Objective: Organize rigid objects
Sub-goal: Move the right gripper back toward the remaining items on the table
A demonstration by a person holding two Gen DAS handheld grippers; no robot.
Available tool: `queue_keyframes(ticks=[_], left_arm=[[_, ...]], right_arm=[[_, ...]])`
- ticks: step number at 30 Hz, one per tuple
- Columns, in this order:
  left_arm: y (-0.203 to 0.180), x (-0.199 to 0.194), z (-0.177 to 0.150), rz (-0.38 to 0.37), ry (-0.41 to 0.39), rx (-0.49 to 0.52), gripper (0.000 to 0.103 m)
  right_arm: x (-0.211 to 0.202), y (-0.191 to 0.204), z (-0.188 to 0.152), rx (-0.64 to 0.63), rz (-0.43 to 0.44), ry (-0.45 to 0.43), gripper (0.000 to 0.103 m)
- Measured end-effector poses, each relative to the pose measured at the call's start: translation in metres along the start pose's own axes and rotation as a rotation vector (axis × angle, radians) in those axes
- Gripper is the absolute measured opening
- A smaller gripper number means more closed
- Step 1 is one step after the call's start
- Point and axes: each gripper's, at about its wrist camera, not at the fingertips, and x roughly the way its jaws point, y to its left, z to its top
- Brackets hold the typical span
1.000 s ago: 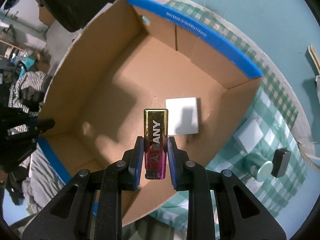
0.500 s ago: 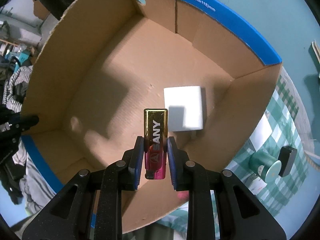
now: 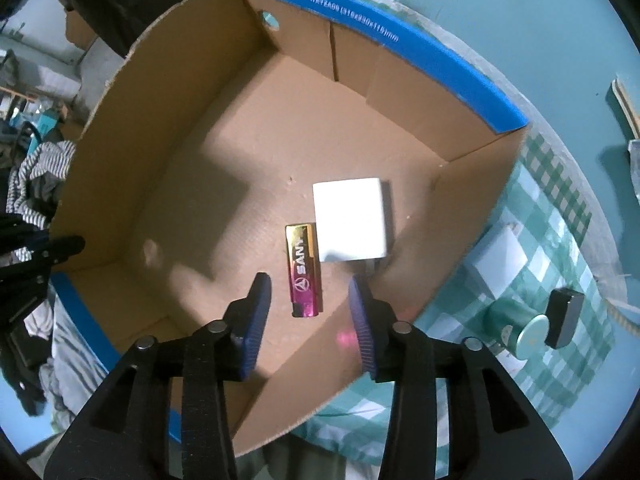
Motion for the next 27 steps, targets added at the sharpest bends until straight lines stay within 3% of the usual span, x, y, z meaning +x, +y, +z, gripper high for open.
queue_keyframes(ticks=[11, 27], left_arm=[[0.000, -0.001, 0.001, 0.003, 0.000, 0.004, 0.007], [0.000, -0.004, 0.003, 0.001, 0.003, 0.005, 0.007]], right_arm=[[-0.038, -0.003, -0.007, -0.006, -0.004, -0.053, 0.043], [-0.078, -0.036, -0.021, 0.035, -0.020, -0.107, 0.044]])
